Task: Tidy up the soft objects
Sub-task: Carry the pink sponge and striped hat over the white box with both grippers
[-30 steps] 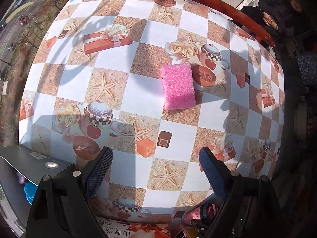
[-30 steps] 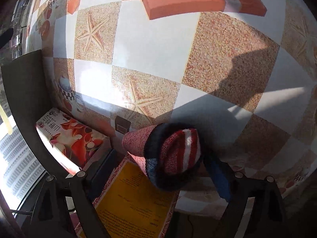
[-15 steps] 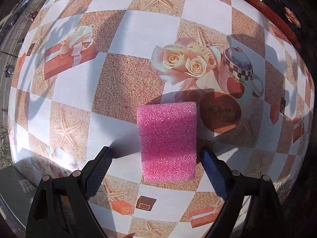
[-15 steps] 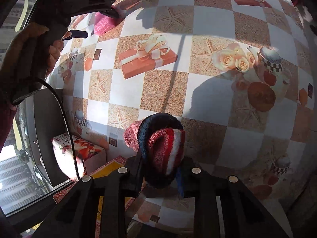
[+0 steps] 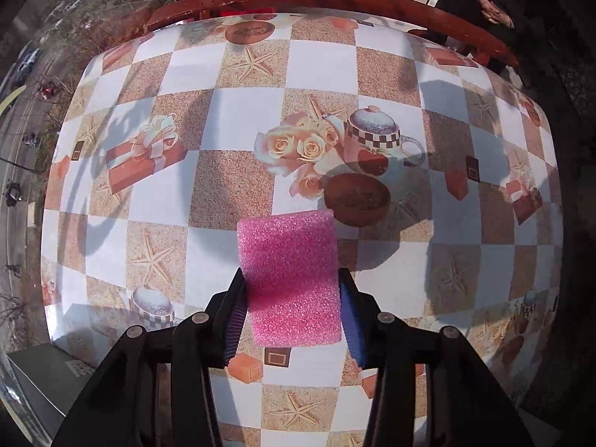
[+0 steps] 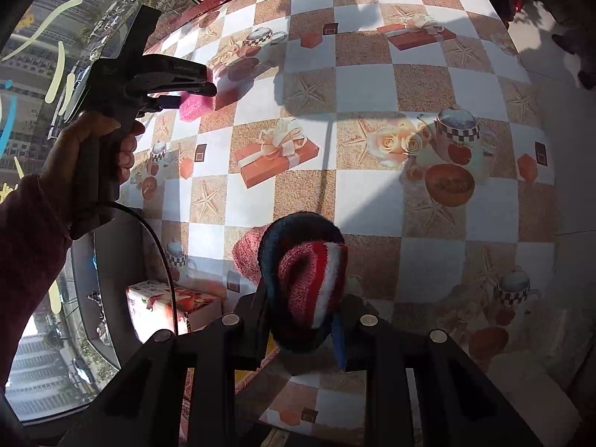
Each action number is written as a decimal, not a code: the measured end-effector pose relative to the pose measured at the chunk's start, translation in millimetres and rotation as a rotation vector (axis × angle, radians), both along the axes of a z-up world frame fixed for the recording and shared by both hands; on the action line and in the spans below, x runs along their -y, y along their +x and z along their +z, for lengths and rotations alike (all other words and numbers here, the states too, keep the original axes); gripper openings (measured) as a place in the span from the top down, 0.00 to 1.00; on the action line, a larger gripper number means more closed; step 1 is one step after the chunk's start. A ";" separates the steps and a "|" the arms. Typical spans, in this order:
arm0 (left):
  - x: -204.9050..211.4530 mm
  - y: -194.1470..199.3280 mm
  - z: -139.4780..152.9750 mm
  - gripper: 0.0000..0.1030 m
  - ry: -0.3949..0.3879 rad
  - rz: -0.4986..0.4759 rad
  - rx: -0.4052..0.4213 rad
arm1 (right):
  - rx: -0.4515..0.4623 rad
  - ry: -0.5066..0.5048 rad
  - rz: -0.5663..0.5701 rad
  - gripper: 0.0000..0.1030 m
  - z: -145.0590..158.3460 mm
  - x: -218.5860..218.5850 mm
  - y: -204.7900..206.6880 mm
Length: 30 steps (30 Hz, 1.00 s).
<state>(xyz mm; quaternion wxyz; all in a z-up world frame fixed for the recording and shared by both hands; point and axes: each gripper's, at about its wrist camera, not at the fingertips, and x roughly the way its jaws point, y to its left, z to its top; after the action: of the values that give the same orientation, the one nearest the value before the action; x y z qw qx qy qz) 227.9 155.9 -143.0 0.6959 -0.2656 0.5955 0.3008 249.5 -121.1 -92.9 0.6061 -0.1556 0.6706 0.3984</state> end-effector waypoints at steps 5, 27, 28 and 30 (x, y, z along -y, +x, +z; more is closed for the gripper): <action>23.2 -33.2 38.0 0.52 0.026 -0.049 0.067 | 0.024 0.023 -0.010 0.73 19.0 -4.6 -8.4; 111.4 -189.4 136.1 0.52 0.122 -0.197 0.156 | 0.108 0.094 0.004 0.73 92.7 -25.9 -121.2; 113.4 -200.1 135.5 0.52 0.117 -0.189 0.150 | 0.103 0.096 0.012 0.73 93.0 -28.6 -128.8; 116.6 -219.6 134.2 0.52 0.115 -0.174 0.133 | 0.091 0.099 0.031 0.73 92.7 -34.2 -144.2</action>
<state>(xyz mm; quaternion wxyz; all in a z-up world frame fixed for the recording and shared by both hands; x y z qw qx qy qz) 8.2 39.3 -8.8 0.7716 -0.1919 0.5503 0.2548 105.4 -86.9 -0.2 0.6368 -0.1538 0.6193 0.4328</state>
